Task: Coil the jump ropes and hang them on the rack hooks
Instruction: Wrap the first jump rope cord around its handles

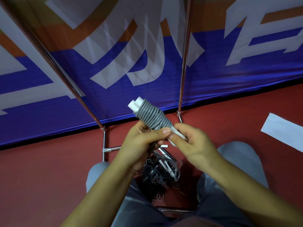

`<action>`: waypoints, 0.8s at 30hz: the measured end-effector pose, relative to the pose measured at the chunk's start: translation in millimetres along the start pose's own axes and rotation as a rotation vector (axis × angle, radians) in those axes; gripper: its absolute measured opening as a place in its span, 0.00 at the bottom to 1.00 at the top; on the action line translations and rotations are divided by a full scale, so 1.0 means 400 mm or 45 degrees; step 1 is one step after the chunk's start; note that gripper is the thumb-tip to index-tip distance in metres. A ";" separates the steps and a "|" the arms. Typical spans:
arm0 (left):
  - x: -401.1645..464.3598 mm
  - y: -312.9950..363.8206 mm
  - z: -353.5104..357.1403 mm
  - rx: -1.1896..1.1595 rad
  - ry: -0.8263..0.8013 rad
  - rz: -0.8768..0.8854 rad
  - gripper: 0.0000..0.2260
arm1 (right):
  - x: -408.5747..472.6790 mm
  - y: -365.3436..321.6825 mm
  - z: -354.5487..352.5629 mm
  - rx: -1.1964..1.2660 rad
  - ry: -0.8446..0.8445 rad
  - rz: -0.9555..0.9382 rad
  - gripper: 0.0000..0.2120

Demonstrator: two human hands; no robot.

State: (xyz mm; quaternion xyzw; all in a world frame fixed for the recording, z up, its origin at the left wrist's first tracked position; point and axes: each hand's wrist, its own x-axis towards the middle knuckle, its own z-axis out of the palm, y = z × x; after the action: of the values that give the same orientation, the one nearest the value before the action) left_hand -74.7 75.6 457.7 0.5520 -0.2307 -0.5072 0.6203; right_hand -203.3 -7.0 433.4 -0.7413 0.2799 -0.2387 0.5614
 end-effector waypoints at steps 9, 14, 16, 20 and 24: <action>-0.011 0.044 -0.039 -0.123 -0.286 -0.105 0.14 | 0.004 -0.058 -0.020 0.638 -0.049 0.131 0.06; -0.012 0.043 -0.026 0.158 -0.077 0.004 0.04 | 0.009 -0.061 -0.010 0.641 0.026 0.138 0.06; -0.015 0.036 -0.012 0.254 -0.010 0.112 0.02 | 0.010 -0.062 -0.006 0.658 0.048 0.153 0.06; -0.011 0.033 -0.002 0.420 0.137 0.215 0.10 | 0.014 -0.064 0.001 0.625 0.122 0.140 0.07; -0.006 0.040 0.014 0.563 0.215 0.274 0.11 | 0.021 -0.058 0.011 0.593 0.230 0.115 0.09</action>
State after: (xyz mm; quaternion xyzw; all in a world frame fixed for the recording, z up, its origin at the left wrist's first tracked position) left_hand -74.3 73.1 474.6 0.6870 -0.3407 -0.3277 0.5519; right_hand -190.8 -4.4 455.1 -0.5545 0.2993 -0.3368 0.6997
